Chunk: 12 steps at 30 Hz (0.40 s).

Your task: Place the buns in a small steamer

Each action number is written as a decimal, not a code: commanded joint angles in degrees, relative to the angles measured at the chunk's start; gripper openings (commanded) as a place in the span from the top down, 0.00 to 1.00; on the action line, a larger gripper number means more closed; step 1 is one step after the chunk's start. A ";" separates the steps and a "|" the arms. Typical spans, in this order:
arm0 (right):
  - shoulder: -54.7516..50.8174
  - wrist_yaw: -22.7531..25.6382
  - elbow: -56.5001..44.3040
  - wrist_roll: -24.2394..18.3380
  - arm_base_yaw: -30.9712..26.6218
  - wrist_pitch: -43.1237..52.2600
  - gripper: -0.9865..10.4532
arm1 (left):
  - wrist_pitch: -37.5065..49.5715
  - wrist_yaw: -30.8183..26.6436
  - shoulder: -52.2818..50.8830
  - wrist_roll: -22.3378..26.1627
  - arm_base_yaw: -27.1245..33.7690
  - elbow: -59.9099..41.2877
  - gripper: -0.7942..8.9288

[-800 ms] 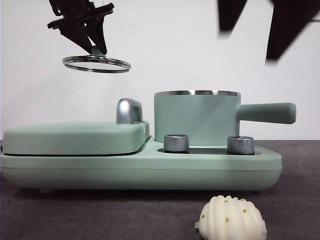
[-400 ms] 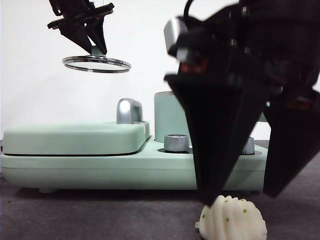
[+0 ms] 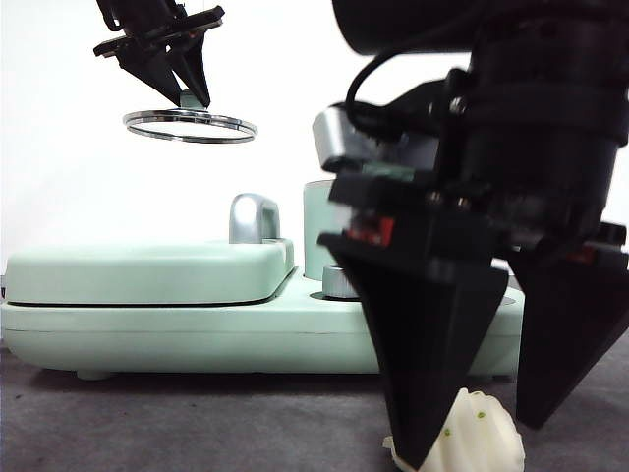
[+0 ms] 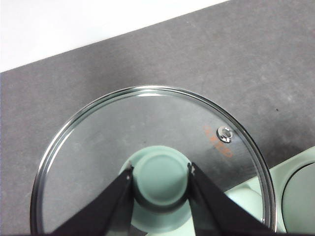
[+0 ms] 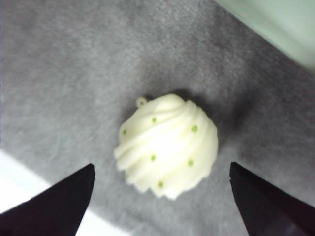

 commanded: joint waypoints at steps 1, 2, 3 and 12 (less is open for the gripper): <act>2.29 -0.13 0.22 -0.85 0.66 1.38 0.55 | 1.57 0.15 0.59 -0.44 -0.20 2.34 0.87; 2.78 -0.11 0.22 -0.96 0.66 2.03 0.56 | 1.55 0.17 0.59 -0.44 -0.20 2.34 0.87; 3.02 -0.11 0.22 -1.03 0.61 2.43 0.59 | 1.57 0.17 0.59 -0.44 -0.20 2.34 0.87; 3.43 0.48 0.24 -0.76 0.61 3.41 0.80 | 1.51 0.17 0.59 -0.44 -0.20 2.34 0.87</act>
